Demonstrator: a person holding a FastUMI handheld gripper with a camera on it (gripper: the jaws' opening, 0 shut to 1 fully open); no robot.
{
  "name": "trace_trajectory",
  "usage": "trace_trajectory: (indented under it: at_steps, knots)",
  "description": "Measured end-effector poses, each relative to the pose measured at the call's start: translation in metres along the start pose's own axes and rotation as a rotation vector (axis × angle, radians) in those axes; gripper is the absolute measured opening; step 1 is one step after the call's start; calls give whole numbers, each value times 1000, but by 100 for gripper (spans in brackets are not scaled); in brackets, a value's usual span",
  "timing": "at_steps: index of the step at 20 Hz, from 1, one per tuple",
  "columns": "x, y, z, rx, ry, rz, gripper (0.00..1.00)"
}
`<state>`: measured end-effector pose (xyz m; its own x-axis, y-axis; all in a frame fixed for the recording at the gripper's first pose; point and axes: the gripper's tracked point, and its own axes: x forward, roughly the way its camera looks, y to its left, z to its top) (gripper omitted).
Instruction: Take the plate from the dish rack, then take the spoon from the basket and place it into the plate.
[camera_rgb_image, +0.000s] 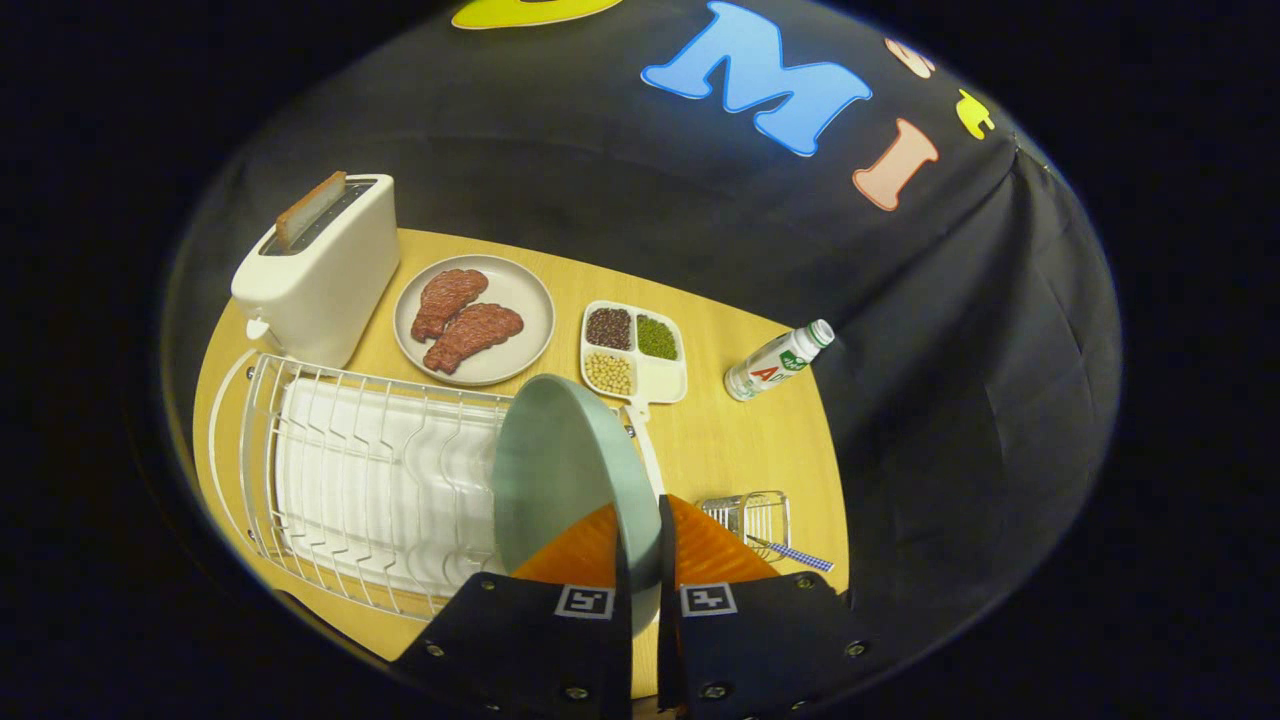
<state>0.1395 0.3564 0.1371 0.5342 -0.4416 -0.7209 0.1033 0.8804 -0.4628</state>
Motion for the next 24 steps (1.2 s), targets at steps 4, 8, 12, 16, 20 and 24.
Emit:
trace_trajectory:
  at_steps: [4,8,12,16,20,24]
  knots:
    - [-11,-6,23,-6,-62,-14,10]
    - [-23,-12,29,33,-82,53,10]
    - [-36,-29,25,32,-109,158,10]
    - [-49,-55,8,65,-116,250,10]
    - [-56,-79,-18,102,-101,332,10]
    - [-61,-104,-48,158,-84,435,10]
